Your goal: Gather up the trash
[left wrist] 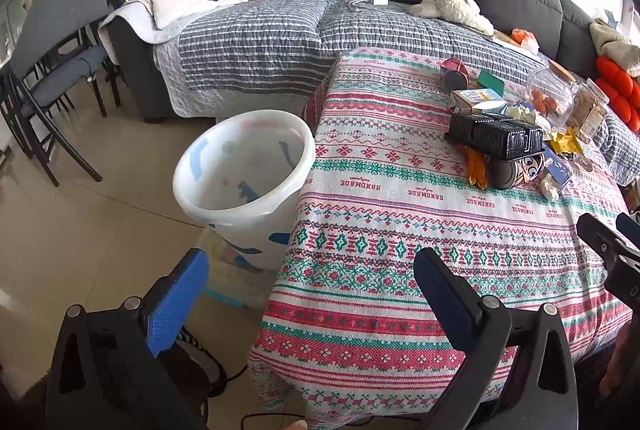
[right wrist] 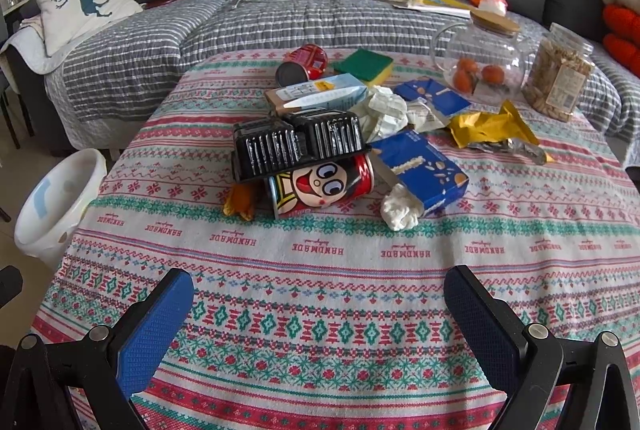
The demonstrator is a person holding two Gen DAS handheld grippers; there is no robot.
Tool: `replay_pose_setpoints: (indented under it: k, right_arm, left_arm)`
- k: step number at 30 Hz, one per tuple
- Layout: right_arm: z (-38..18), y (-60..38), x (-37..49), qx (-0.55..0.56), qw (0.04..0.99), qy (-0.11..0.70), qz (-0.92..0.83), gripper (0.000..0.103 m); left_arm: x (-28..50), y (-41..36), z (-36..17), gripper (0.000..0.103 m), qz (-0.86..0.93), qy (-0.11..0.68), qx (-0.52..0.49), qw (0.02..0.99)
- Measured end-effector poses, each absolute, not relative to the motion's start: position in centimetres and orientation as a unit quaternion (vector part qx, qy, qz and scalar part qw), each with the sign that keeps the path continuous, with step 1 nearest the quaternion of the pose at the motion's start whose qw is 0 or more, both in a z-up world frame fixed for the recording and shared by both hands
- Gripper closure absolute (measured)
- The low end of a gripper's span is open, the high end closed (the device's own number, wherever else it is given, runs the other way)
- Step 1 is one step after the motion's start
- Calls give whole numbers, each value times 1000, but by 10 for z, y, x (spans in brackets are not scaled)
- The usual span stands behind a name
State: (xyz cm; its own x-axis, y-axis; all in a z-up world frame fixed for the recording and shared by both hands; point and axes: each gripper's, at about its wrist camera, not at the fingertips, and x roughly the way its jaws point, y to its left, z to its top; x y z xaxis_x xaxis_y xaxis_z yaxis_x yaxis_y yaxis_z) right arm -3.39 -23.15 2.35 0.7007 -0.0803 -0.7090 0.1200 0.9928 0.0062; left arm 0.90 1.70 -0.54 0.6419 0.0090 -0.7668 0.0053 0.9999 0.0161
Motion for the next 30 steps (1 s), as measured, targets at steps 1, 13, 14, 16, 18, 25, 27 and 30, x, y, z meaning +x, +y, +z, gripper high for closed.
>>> replay_pose_setpoints:
  k: [1,13,14,16,18,25,27,30]
  right_arm:
    - [23,-232,-34,26,922,383,-54,0]
    - [23,-231,-34,27,921,384,-54,0]
    - [22,-231,-34,27,921,384,-54,0]
    - [22,-231,-34,27,921,385,-54,0]
    - [22,-231,-34,28,921,384,-54,0]
    - [21,-231,-34,29,921,385,-54,0]
    - [21,-231,-34,30,921,385,-54,0]
    - [21,-231,-35,30,921,385,-54,0]
  left_arm:
    - [9,17,-5,0,1,423,8,906]
    - [9,16,-5,0,2,422,8,906]
    - [9,16,-5,0,2,422,8,906]
    - [9,16,-5,0,2,422,8,906]
    - [9,16,-5,0,2,422,8,907]
    - [9,16,-5,0,2,422,8,907]
    - [9,16,-5,0,2,422,8,906]
    - [9,17,-5,0,2,422,8,907]
